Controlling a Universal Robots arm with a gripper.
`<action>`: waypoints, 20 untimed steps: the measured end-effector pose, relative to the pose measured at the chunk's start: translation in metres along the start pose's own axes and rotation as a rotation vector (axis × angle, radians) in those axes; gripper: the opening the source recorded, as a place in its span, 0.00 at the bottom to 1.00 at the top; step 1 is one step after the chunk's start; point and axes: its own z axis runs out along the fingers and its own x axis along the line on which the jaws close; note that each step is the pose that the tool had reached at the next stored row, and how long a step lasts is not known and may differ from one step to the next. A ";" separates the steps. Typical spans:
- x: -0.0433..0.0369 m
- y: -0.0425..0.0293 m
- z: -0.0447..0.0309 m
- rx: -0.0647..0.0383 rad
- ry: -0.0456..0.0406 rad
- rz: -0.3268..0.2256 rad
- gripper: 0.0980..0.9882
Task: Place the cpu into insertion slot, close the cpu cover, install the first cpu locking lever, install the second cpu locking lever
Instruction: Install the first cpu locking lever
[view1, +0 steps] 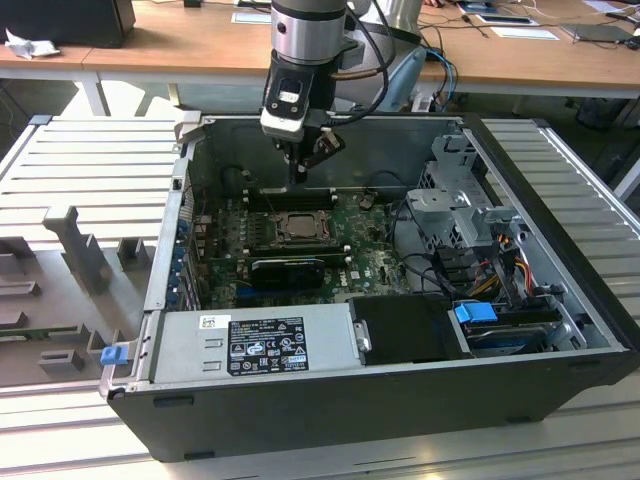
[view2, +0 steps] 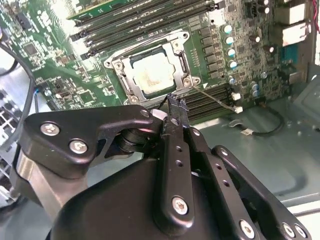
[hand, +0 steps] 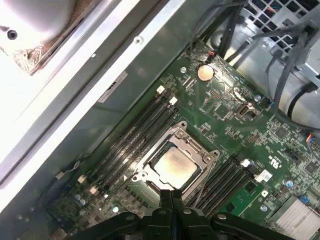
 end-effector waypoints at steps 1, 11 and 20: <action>0.0000 0.0000 0.0000 0.000 0.0000 -0.013 0.01; -0.0002 -0.0002 0.0000 0.006 0.0008 -0.195 0.01; -0.0006 -0.0006 0.0000 0.009 0.0014 -0.296 0.01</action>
